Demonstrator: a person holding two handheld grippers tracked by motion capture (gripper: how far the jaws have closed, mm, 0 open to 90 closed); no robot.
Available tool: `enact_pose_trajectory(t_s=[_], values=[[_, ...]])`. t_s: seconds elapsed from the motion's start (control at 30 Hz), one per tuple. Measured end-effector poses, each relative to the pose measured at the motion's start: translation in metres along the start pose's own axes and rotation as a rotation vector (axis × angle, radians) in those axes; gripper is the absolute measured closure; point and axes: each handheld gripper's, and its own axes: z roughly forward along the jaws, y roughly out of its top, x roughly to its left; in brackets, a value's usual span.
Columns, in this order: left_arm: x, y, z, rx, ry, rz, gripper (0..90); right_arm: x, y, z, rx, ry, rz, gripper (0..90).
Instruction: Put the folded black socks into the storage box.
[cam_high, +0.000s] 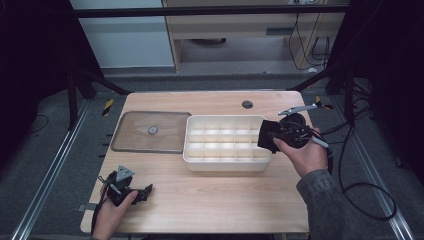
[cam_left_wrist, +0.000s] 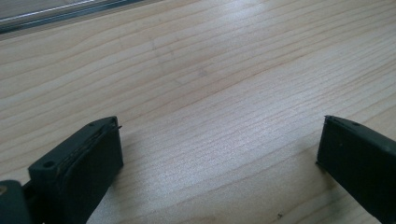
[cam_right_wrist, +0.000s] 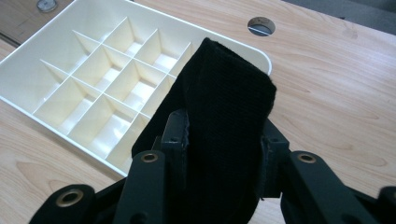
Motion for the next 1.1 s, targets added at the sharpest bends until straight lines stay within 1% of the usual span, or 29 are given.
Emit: enact_pose_trajectory(t_s=[0.03, 0.1, 0.2, 0.5, 0.57, 0.7, 0.83, 1.0, 1.1], values=[[0.0, 0.0, 0.0, -0.003, 0.0, -0.003, 0.0, 0.0, 0.001, 0.0, 0.001, 0.001, -0.001, 63.6], [0.0, 0.0, -0.001, 0.002, -0.001, 0.004, 0.0, -0.002, 0.002, 0.0, -0.002, -0.003, -0.006, 63.6], [0.0, -0.001, -0.001, -0.001, -0.004, 0.007, 0.0, -0.004, 0.005, 0.003, 0.013, -0.012, -0.012, 63.6], [-0.001, -0.002, -0.002, -0.001, -0.007, 0.008, 0.0, -0.005, 0.012, 0.021, 0.061, -0.029, -0.016, 63.5], [-0.001, -0.002, -0.002, 0.001, -0.006, 0.008, 0.0, -0.004, 0.013, 0.026, 0.07, -0.027, -0.018, 63.4], [-0.001, -0.002, -0.002, 0.001, -0.004, 0.006, 0.0, 0.0, 0.015, 0.032, 0.085, -0.031, -0.036, 63.3], [-0.001, -0.002, -0.002, -0.002, -0.005, 0.008, 0.0, 0.005, 0.014, 0.035, 0.095, -0.04, -0.053, 63.2], [-0.001, -0.003, -0.003, -0.001, -0.008, 0.01, 0.0, 0.01, 0.014, 0.038, 0.099, -0.03, -0.058, 63.2], [-0.001, -0.003, -0.003, -0.001, -0.007, 0.009, 0.0, 0.012, 0.015, 0.04, 0.103, -0.031, -0.073, 63.2]])
